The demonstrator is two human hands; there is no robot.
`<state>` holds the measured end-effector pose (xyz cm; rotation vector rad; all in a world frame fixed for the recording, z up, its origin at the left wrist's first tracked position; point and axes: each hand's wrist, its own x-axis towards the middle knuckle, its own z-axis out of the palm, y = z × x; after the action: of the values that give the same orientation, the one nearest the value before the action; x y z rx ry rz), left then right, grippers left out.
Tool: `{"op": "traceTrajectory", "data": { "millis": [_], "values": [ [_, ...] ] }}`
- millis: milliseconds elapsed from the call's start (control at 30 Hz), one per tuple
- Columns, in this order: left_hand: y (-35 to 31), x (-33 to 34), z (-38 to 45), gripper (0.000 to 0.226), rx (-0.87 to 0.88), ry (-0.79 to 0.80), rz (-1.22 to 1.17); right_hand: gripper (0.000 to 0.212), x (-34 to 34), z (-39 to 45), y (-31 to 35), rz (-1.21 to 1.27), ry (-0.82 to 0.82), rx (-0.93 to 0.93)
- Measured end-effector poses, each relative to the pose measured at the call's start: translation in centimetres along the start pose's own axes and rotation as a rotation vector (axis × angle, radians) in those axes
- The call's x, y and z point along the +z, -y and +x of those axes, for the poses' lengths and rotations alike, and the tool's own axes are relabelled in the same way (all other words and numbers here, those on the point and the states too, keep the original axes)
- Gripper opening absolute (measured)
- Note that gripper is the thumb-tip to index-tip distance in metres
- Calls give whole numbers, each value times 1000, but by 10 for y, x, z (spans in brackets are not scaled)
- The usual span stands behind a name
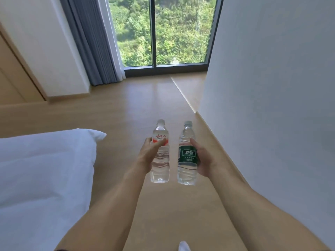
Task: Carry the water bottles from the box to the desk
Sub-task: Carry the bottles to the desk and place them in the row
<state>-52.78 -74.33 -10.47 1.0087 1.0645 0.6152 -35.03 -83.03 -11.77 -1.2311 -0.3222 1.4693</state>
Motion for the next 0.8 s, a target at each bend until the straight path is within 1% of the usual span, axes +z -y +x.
{"op": "traceTrajectory", "data": {
  "millis": [100, 233, 400, 500, 600, 700, 733, 800],
  "values": [
    [-13, 8, 27, 59, 18, -80, -64, 58, -5, 34, 20, -57, 40, 46],
    [-28, 17, 61, 56, 34, -137, -125, 57, -9, 75, 49, -111, 68, 78],
    [-37, 7, 96, 42, 34, -228, -165, 47, -1, 125, 72, -162, 124, 131],
    [-44, -8, 119, 35, 25, -288, -145, 45, 15, 157, 81, -200, 142, 138],
    [-55, -29, 144, 40, 31, -348, -123, 46, 37, 189, 87, -234, 160, 149],
    [-67, -54, 175, 55, 11, -362, -118, 46, 63, 224, 94, -256, 175, 156],
    [-71, -63, 187, 57, 4, -358, -126, 46, 72, 237, 96, -263, 175, 151],
    [-83, -82, 213, 53, 5, -357, -144, 48, 92, 265, 103, -291, 170, 134]
  ]
}}
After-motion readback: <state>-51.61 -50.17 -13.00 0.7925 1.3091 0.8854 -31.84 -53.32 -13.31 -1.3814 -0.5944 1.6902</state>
